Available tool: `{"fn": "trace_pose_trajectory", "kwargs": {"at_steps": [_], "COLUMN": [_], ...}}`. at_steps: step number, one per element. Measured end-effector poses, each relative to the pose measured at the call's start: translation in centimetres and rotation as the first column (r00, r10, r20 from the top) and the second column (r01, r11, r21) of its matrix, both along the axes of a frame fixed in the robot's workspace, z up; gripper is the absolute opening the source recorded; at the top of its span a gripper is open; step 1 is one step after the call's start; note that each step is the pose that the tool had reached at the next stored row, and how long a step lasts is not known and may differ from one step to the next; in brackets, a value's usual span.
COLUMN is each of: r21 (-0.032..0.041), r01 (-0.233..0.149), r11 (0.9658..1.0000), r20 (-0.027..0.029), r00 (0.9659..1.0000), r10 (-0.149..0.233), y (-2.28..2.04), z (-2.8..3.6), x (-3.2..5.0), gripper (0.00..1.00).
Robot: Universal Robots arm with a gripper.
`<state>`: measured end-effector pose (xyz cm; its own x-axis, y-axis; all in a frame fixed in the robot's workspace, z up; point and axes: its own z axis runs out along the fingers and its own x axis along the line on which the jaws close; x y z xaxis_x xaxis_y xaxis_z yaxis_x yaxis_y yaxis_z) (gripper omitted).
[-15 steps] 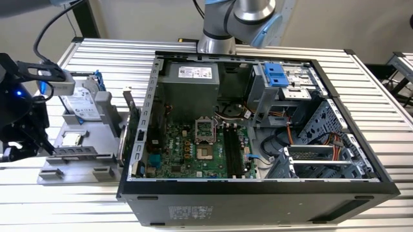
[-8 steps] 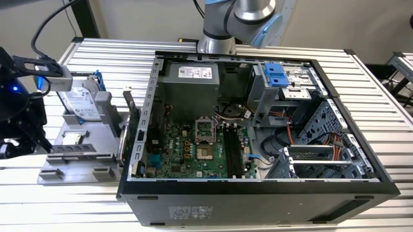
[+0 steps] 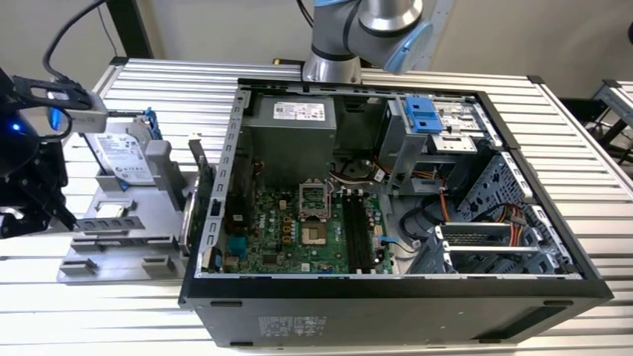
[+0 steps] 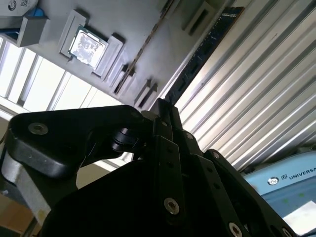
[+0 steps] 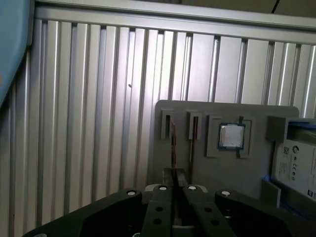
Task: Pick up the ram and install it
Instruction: 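Pick up the ram and move it above insertion slot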
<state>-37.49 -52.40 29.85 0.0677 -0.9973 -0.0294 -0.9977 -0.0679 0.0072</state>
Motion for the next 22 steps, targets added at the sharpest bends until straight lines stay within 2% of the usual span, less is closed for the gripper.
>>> {"fn": "trace_pose_trajectory", "kwargs": {"at_steps": [16,22], "r21": [0.0,0.0], "r01": [0.0,0.0], "r11": [1.0,1.0], "r20": [0.0,0.0], "r00": [1.0,1.0], "r10": [0.0,0.0], "y": [0.0,0.0], "z": [1.58,2.5], "x": [0.0,0.0], "gripper": [0.0,0.0]}}
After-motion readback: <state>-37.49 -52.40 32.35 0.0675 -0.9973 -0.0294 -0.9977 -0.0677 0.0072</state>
